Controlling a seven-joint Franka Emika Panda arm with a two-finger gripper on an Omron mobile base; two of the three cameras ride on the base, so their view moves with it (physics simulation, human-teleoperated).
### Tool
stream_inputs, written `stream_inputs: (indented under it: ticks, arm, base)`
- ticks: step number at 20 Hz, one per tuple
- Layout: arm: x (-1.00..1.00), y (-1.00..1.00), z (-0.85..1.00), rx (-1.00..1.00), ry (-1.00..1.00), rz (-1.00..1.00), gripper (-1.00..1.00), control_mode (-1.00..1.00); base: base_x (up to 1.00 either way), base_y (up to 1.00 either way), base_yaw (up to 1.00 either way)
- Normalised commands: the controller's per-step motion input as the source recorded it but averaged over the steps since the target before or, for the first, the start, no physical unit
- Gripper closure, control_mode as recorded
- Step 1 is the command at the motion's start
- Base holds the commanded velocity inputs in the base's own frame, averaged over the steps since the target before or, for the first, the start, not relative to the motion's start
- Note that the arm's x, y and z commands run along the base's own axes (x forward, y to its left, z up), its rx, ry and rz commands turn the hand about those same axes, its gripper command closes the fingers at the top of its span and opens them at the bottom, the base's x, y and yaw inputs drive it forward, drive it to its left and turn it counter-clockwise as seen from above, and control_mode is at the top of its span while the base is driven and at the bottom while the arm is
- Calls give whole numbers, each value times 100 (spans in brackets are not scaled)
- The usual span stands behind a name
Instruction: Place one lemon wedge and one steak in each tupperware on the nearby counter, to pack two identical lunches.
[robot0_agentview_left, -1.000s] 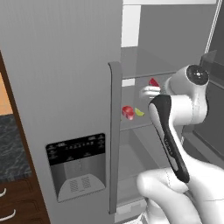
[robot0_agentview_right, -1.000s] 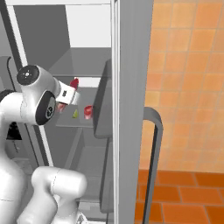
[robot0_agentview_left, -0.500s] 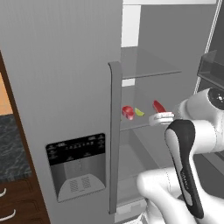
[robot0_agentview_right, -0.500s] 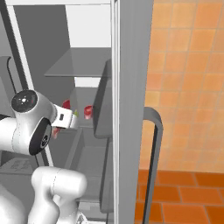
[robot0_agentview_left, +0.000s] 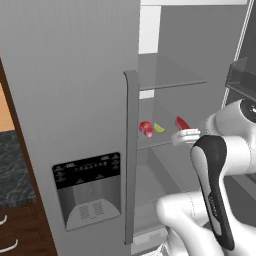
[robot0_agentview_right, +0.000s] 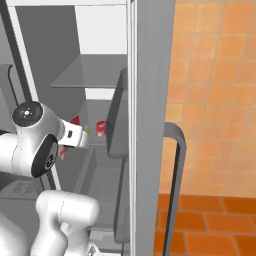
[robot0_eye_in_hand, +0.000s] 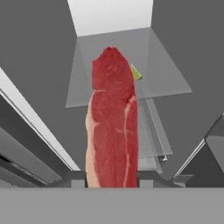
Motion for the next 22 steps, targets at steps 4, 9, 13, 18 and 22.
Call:
stream_inputs:
  ticks: [4,9,13,18,22]
  arm:
    - [-39,0,-1,0,0,0,100,-100]
    - [0,0,0,0,0,0,100,100]
    - [0,0,0,0,0,0,100,100]
    - [0,0,0,0,0,0,100,100]
    - [0,0,0,0,0,0,100,100]
  base:
    - [0,0,0]
    - [-100,16,2]
    - [-81,85,8]
    - [-56,99,4]
    - [-23,100,0]
